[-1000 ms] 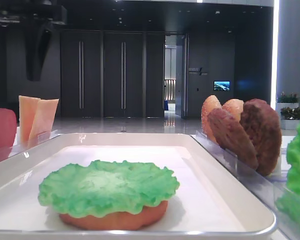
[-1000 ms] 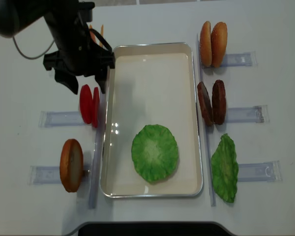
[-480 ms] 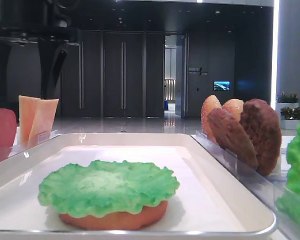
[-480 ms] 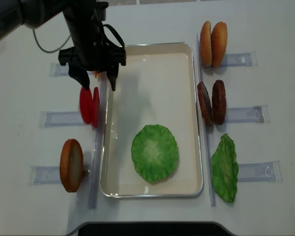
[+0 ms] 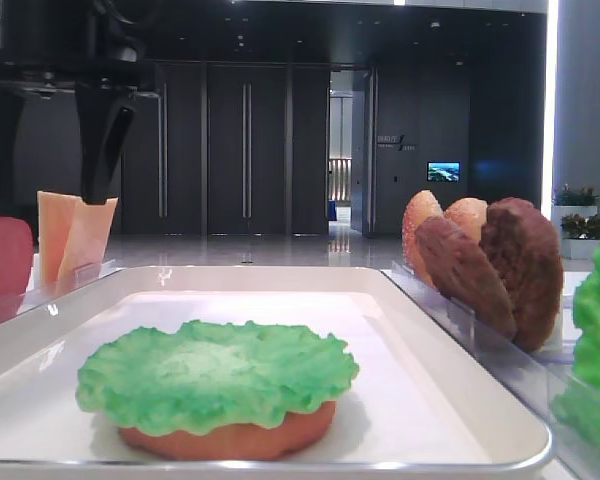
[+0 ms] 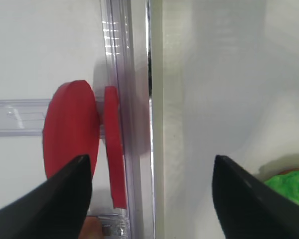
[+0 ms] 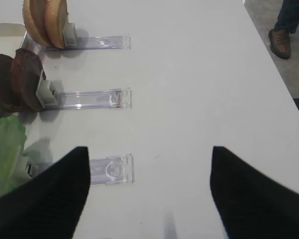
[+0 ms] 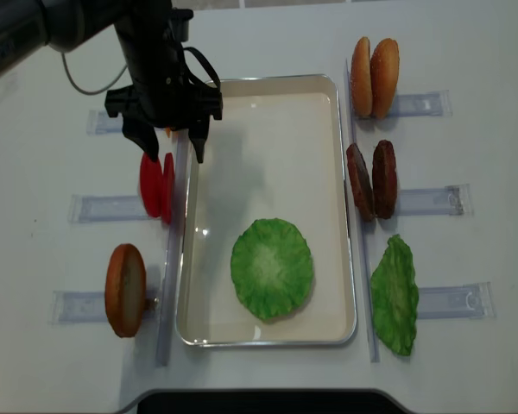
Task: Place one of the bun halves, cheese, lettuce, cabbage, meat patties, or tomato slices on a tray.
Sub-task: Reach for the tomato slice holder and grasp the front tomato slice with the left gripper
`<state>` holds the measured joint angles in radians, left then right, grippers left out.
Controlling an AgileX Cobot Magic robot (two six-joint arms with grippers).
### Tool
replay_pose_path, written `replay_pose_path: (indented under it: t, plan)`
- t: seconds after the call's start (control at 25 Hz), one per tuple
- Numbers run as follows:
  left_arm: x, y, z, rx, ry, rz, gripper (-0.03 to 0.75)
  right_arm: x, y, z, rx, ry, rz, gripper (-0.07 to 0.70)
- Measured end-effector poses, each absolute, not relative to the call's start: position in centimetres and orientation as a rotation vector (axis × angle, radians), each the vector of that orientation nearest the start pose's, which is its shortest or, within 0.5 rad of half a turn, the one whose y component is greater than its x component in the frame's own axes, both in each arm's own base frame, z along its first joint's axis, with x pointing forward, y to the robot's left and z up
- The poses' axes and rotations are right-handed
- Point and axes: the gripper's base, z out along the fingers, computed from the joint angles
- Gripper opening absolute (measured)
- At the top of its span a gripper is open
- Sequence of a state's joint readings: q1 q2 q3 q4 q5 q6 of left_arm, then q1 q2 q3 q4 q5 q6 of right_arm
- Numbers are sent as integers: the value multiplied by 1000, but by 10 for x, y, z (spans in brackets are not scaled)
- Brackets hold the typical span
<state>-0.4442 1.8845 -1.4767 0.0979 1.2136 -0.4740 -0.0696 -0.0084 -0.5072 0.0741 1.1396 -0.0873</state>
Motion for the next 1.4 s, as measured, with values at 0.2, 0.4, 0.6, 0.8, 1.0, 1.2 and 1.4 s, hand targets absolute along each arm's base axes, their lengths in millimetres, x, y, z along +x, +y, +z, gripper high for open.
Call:
replay_pose_path:
  t: [0.2,0.4,0.6,0.8,1.0,1.2,1.4]
  plan:
    - [340,-153,230,18,3070,105,570,-10,7,273,-26,2105,-5,485]
    - [341,-153,227,20,3077,110,569,-10,7,273,-26,2105,-5,483]
    - [341,-153,224,29,3084,115,569,-10,7,273,-26,2105,-5,483]
    - [341,-153,224,37,3084,115,569,-10,7,273,-26,2105,-5,483]
    - [339,-153,219,46,3105,109,569,-10,7,273,-26,2105,-5,483]
    - [330,-147,203,73,3151,193,569,-10,7,273,-26,2105,-5,483]
    - [331,-146,203,82,3145,209,569,-10,7,273,-26,2105,-5,483]
